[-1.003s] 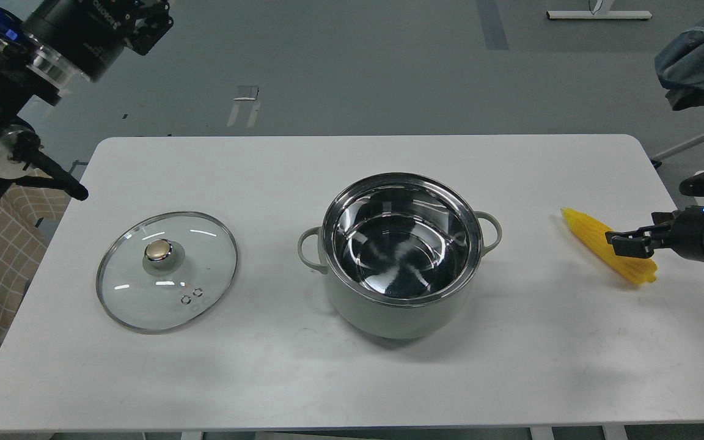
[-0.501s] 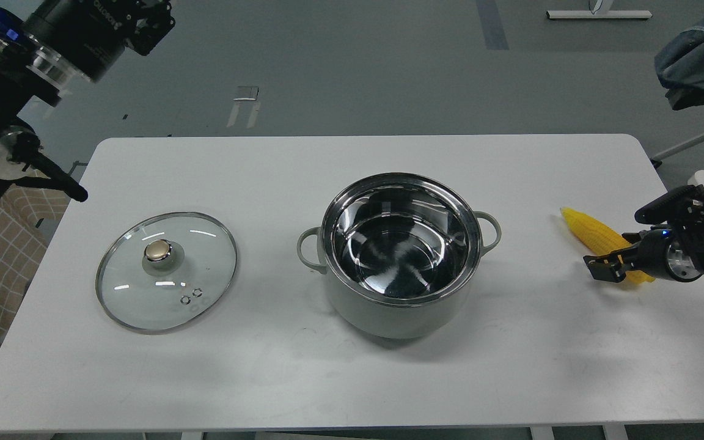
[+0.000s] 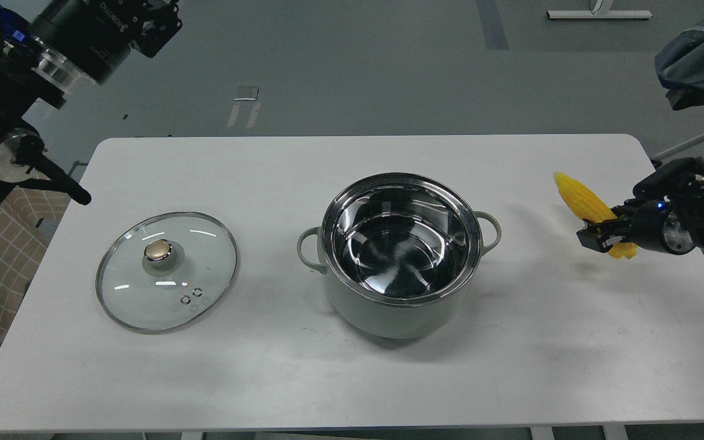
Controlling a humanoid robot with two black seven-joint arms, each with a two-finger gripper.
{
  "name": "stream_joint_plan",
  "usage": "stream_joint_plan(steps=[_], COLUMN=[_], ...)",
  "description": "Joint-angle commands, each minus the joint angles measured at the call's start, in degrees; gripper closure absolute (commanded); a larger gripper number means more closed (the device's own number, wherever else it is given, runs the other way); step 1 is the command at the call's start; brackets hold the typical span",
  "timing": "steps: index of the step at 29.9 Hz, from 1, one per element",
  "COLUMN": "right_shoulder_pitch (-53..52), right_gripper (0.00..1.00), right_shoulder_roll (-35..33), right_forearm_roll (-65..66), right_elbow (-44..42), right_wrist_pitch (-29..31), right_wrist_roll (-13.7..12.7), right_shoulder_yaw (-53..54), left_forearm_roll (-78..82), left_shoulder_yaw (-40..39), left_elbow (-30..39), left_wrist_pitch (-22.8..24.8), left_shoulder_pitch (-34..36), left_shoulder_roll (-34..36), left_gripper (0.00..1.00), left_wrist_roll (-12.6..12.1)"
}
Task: Open pot and put corn in
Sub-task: 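Lift the corn cob up off the table with the right gripper, then move the corn over the pot and lower it inside, right gripper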
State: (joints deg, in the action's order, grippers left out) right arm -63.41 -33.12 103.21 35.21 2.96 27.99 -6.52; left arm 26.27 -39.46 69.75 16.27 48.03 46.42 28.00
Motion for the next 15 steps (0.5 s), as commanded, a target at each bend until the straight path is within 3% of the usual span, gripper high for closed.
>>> stream_joint_plan(steps=[1,8,15], right_shoulder_pitch=[-8.28,-19.2,-21.41], right_gripper=[0.97,0.95,0.94], right_shoulder_roll=[-2.73,-2.13,5.07], right_forearm_roll=[-0.29,-0.46,-0.37], right_elbow=[8.36,20.77,28.77], right_wrist_pitch=[2.57,10.48,16.29], right_wrist_roll=[0.01,0.01,0.01], right_shoulder_yaw=[-0.16,0.02,-1.47], left_forearm_roll=[0.01,0.01,0.09], left_shoulder_yaw=[0.0,0.0,0.0], left_elbow=[0.03,0.03,0.03], left_wrist_pitch=[0.08,0.08,0.08], left_shoulder_pitch=[0.05,0.05,-0.21], left_shoulder_roll=[-0.1,-0.19,-0.54], left_gripper=[0.04,0.04,0.04], left_wrist_roll=[0.0,0.0,0.0])
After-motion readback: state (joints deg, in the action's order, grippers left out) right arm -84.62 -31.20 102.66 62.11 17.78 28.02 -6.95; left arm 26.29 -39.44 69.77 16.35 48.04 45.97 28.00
